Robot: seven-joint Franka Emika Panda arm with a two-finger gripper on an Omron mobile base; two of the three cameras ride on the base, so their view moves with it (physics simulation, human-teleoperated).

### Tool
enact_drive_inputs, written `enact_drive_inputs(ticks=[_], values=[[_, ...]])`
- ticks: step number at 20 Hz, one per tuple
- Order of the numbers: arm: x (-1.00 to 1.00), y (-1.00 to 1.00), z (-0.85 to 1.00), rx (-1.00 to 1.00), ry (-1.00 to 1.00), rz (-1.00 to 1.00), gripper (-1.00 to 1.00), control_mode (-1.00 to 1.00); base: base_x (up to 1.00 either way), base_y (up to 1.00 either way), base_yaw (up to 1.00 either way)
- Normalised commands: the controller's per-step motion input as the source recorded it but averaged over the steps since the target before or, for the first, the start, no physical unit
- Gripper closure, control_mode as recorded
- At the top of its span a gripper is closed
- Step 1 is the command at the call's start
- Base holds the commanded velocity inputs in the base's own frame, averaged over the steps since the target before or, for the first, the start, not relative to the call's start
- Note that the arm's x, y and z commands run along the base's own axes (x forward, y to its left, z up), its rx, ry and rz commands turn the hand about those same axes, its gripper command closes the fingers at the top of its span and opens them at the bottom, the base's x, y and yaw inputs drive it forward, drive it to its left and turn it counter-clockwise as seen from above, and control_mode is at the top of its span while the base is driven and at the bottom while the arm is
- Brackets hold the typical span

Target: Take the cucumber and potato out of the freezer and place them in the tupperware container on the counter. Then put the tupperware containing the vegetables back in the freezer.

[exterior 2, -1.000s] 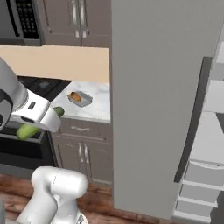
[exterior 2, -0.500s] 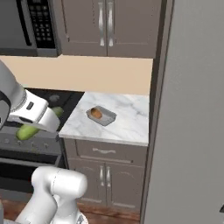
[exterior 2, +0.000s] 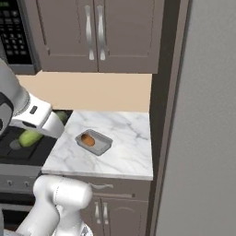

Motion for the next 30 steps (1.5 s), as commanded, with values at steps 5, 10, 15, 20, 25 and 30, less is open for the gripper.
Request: enact_drive_inputs(ticks=[5,10,15,20,25,30], values=[[0.34,0.02,-0.30,0.00,0.01,-0.01,1.00,-1.00,0.07,0.02,-0.02],[0.84,-0.02,-0.59,-0.05,0.00,0.29,1.00,-1.00,0.00,0.00,0.00],[0.94,0.00,-0.76,-0.15,0.00,0.53,1.00,-1.00,0.00,0.00,0.00],[1.00,0.00,-0.85,-0.18,0.03,0.50,1.00,-1.00,0.00,0.00,0.00],[0.98,0.00,-0.74,-0.12,0.07,0.36,1.00,-1.00,0.00,0.00,0.00],[0.87,0.00,-0.44,0.00,0.07,0.22,1.00,-1.00,0.00,0.00,0.00]])
